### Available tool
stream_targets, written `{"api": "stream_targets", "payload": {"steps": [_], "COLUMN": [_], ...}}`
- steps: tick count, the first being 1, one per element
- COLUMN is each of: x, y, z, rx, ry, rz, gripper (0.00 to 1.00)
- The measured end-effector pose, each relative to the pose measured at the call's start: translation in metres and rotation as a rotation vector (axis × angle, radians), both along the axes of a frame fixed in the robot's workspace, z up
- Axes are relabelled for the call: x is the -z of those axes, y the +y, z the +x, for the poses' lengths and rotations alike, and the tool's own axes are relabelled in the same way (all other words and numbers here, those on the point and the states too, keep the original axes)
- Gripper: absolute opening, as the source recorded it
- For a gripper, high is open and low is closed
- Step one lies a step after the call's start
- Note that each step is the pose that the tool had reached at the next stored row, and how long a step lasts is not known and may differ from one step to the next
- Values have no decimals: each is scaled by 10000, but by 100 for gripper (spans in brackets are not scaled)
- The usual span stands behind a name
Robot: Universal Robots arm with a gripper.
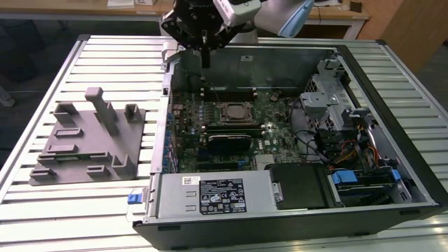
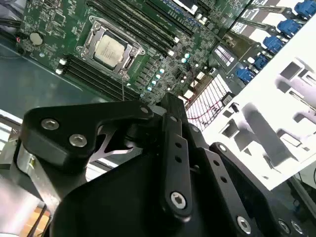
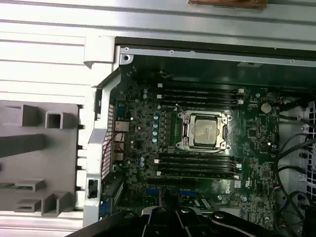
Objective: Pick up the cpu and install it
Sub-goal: 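Install the first cpu locking lever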
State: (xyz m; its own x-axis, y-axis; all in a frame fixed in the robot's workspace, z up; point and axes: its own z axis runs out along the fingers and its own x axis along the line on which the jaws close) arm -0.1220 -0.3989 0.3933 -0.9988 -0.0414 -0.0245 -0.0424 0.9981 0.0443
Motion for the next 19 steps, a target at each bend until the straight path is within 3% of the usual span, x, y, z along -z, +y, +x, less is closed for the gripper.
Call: {"api": "stream_targets", "payload": {"steps": [2, 3, 4, 5, 10, 11, 12, 16, 17, 19], "x": [0, 0, 0, 0, 7, 9, 12, 24, 26, 32], "y": [0, 0, 0, 0, 1, 2, 3, 10, 14, 33], "z": [0, 0, 0, 0, 0, 0, 0, 0, 0, 0], "rx": [-29, -556, -568, -555, -57, 102, 214, 259, 260, 260], "ry": [0, 0, 0, 0, -1, 0, 0, 0, 1, 1], "rz": [1, 1, 0, 1, 1, 0, 0, -1, -3, -4], "gripper": [11, 17, 53, 60, 58, 51, 51, 50, 44, 42]}}
